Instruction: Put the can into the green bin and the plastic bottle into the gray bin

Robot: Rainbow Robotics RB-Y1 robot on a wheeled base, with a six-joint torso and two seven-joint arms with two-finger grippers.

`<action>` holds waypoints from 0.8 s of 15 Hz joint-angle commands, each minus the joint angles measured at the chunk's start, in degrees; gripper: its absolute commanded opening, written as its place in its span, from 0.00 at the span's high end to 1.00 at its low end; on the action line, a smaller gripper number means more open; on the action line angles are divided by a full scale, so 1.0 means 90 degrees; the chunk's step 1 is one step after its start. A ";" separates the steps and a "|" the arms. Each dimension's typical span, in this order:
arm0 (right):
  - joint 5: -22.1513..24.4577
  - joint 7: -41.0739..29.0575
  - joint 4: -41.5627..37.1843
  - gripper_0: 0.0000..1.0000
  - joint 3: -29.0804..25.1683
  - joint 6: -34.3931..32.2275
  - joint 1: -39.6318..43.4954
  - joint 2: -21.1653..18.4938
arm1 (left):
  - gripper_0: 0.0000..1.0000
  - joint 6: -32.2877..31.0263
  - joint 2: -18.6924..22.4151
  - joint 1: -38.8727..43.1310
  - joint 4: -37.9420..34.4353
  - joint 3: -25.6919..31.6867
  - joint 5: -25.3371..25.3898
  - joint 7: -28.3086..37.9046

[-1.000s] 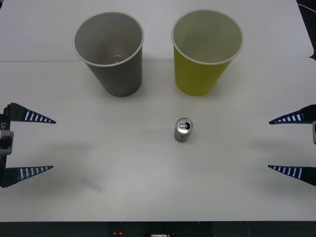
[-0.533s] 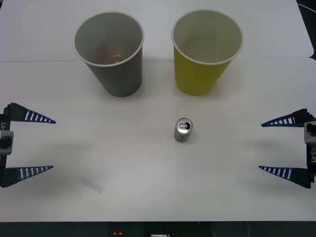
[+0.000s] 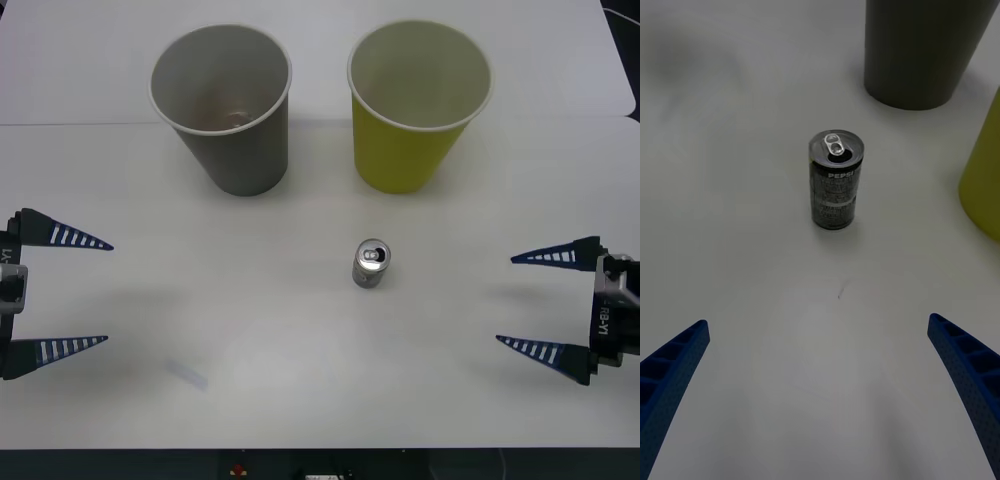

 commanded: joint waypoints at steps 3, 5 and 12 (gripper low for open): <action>-0.0129 0.0312 0.0609 0.00 0.0082 -0.0156 -0.0118 0.0725 | 0.00 0.0000 0.0000 0.0000 0.0000 0.0000 0.0000 0.0000; -0.0237 0.0664 0.1087 0.00 0.0082 -0.0458 -0.0323 0.1057 | 0.00 0.0000 0.0000 0.0000 0.0000 0.0000 0.0000 0.0000; -0.0530 0.2216 0.2923 0.00 0.0219 -0.0849 -0.1075 0.1975 | 0.00 0.0000 0.0000 0.0000 0.0000 0.0000 0.0000 0.0000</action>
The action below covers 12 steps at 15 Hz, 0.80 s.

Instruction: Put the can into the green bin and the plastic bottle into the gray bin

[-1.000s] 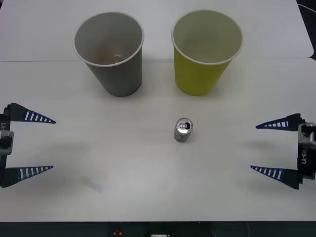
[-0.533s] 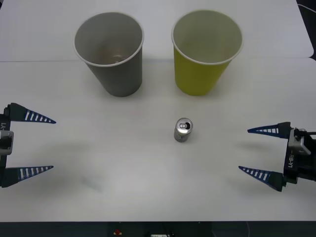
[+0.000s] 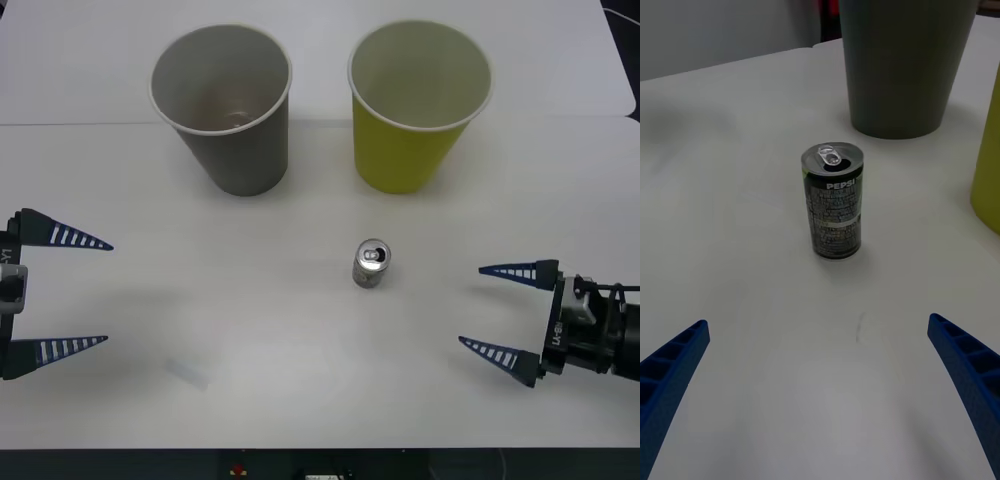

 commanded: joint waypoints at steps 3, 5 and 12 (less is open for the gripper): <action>-0.0019 0.1009 0.1496 0.00 0.0052 -0.0317 -0.0715 0.0750 | 0.00 0.0000 0.0000 0.0000 0.0000 0.0000 0.0000 0.0000; -0.0028 0.1302 0.2043 0.00 0.0052 -0.0464 -0.0949 0.0964 | 0.00 0.0000 0.0000 0.0000 0.0000 0.0000 0.0000 0.0000; -0.0058 0.1634 0.2541 0.00 0.0277 0.0005 -0.1330 0.1580 | 0.00 0.0000 0.0000 0.0000 0.0000 0.0000 0.0000 0.0000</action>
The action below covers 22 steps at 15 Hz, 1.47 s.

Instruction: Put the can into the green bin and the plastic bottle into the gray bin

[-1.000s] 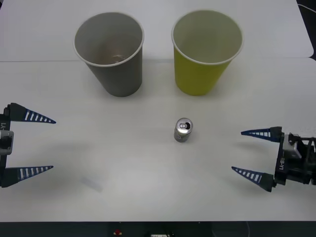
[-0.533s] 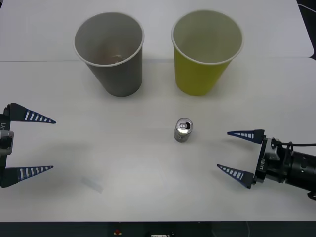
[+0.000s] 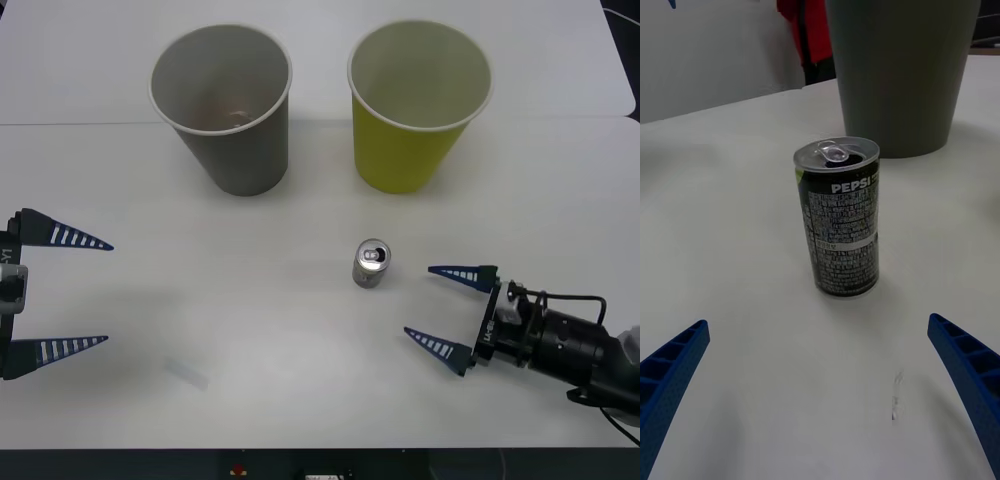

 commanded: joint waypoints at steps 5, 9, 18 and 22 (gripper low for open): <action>-0.0078 0.0106 0.0000 0.00 0.0385 0.0914 -0.0293 0.0645 | 0.00 0.0000 0.0000 0.0000 0.0000 0.0000 0.0000 0.0000; -0.0107 0.0174 0.0000 0.00 0.0561 0.1334 -0.0449 0.0880 | 0.00 0.0000 0.0000 0.0000 0.0000 0.0000 0.0000 0.0000; -0.0400 0.0291 0.0000 0.59 0.0932 0.1812 -0.0605 0.1124 | 0.00 0.0000 0.0000 0.0000 0.0000 0.0000 0.0000 0.0000; -0.0547 0.0340 0.0000 1.00 0.0932 0.1832 -0.0595 0.1134 | 0.00 0.0000 0.0000 0.0000 0.0000 0.0000 0.0000 0.0000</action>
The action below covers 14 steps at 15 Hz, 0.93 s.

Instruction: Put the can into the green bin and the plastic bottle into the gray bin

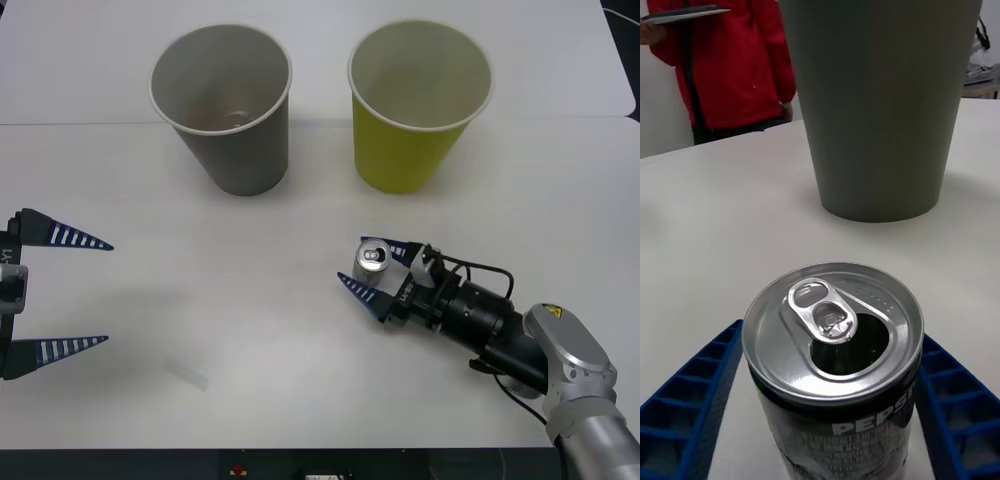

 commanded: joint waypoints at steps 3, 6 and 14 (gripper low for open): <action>-0.0139 0.0085 -0.0002 1.00 -0.0010 -0.0010 -0.0001 0.0000 | 0.00 0.0000 0.0000 0.0000 0.0000 0.0000 0.0000 0.0000; -0.0139 0.0007 -0.0011 1.00 -0.0020 -0.0010 -0.0031 -0.0039 | 0.00 0.0000 0.0000 0.0000 0.0000 0.0000 0.0000 0.0000; 0.1423 -0.2825 -0.2365 1.00 -0.0157 0.0166 0.0653 -0.0810 | 0.00 0.0000 0.0000 0.0000 0.0000 0.0000 0.0000 0.0000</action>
